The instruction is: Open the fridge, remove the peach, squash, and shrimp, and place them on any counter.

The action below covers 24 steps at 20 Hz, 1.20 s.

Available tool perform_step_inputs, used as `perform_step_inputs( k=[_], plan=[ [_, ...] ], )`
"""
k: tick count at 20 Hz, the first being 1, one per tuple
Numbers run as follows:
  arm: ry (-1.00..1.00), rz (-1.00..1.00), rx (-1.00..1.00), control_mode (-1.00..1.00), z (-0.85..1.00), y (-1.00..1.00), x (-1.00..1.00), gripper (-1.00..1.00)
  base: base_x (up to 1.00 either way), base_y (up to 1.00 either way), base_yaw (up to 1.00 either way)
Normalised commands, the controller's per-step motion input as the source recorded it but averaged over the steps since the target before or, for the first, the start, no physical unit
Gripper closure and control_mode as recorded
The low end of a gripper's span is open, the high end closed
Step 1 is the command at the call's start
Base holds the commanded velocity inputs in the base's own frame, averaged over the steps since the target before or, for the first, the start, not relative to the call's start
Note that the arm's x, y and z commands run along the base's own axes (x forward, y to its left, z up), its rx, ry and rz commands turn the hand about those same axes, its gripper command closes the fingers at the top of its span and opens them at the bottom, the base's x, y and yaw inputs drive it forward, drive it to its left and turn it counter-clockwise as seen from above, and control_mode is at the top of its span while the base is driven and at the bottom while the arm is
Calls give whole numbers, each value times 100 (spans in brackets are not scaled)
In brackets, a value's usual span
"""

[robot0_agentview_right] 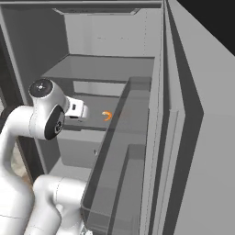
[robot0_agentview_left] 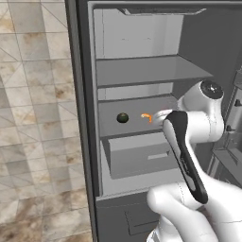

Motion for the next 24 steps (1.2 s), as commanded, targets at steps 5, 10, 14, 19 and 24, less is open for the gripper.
perform_step_inputs(
  k=[5, 10, 14, 19, 24],
  plan=[
    [3, -5, -7, -100, -45, 0, 48, -100, 0, 0, 0],
    [6, -3, -6, -100, -38, -16, 38, -100, 0, 0, 0],
    [17, -1, 0, -100, -6, -20, 40, -100, 0, 0, 0],
    [7, -5, 3, -100, -19, -5, 55, -100, 0, 0, 0],
    [0, -4, 7, -100, -26, -6, 51, -100, 0, 0, 0]
  ],
)
